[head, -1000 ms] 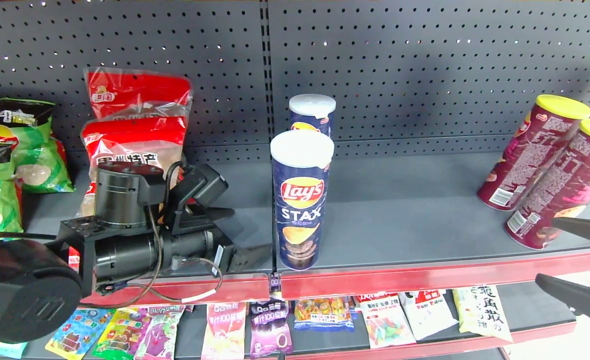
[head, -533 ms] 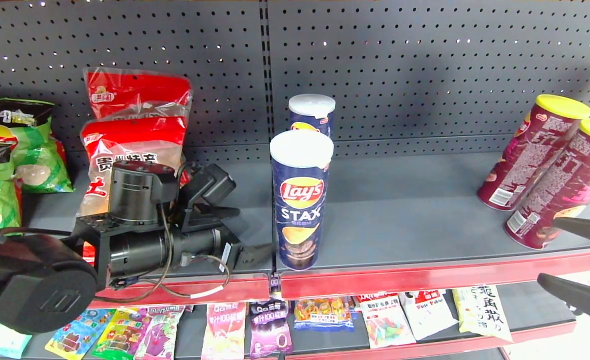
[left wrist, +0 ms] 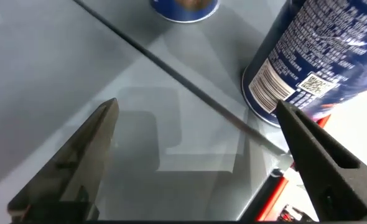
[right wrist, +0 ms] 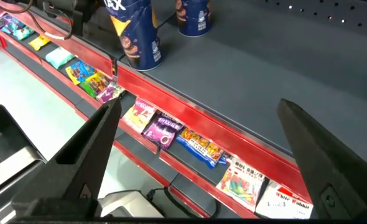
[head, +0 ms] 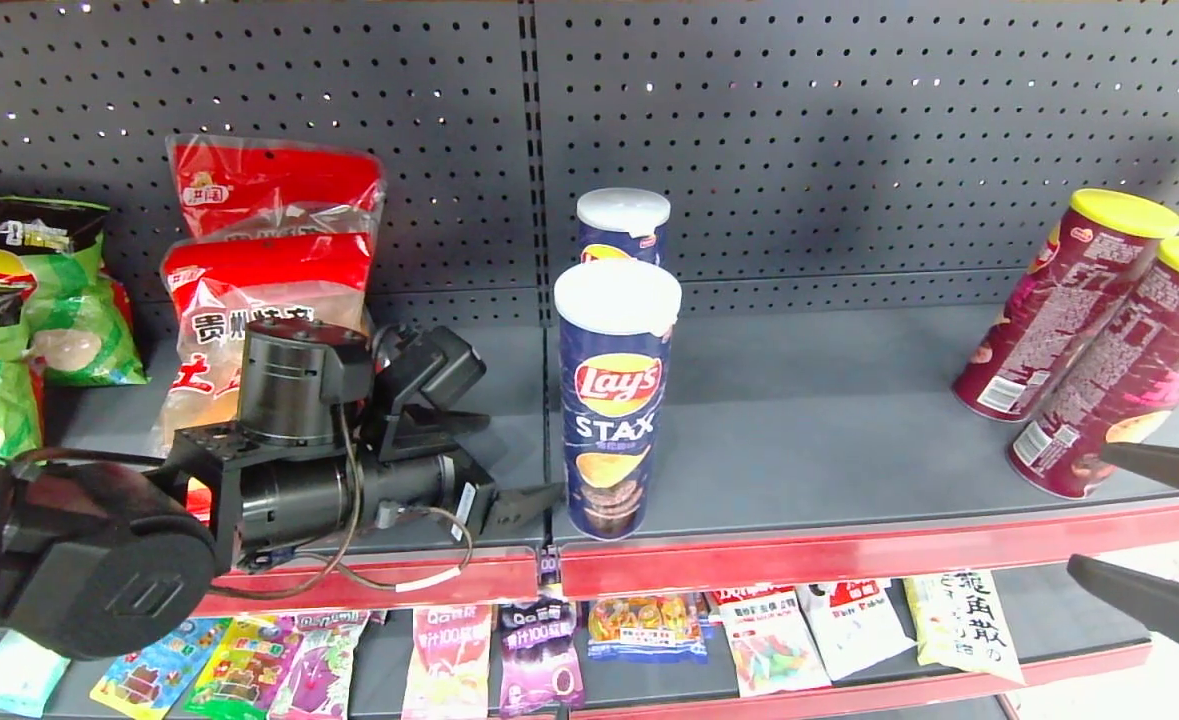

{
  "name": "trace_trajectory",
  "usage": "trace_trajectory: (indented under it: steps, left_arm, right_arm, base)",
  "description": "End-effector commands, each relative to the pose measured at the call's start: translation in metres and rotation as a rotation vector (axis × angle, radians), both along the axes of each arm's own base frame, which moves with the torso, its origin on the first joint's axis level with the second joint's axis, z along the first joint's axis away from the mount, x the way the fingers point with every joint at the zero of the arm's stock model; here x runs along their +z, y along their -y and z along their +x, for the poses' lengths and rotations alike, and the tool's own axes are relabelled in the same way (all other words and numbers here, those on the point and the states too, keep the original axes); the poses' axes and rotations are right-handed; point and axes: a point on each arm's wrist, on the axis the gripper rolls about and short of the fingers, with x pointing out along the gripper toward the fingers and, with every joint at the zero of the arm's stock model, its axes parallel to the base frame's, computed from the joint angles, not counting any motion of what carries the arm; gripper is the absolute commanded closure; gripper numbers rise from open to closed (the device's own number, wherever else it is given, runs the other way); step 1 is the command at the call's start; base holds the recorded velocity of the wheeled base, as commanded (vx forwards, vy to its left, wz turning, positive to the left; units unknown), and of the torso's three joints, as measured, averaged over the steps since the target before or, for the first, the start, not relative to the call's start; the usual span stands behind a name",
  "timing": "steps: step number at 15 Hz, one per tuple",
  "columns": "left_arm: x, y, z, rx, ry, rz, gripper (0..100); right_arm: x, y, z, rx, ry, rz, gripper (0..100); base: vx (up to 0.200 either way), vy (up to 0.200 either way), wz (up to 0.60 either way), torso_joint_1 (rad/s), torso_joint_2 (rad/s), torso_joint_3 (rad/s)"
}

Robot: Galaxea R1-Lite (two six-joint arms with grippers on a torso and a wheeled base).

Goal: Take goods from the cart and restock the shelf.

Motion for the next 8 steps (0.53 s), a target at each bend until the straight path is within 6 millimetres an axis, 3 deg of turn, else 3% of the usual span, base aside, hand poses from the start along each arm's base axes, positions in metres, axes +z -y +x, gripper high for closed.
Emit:
trace_trajectory:
  steps: [1, 8]
  left_arm:
    - [-0.0008, 0.0047, 0.0001, -0.007, 0.001, 0.003, 0]
    - [-0.0024, 0.0021, -0.0013, 0.004, -0.008, 0.006, 0]
  right_arm:
    - [-0.0003, -0.0002, 0.0008, 0.0, -0.004, 0.0, 0]
    - [0.0, 0.0002, -0.0009, 0.0, 0.002, 0.002, 0]
  base:
    - [0.0, 0.0, 0.0, 0.0, 0.0, 0.0]
    - [0.0, 0.0, 0.0, 0.0, 0.0, 0.0]
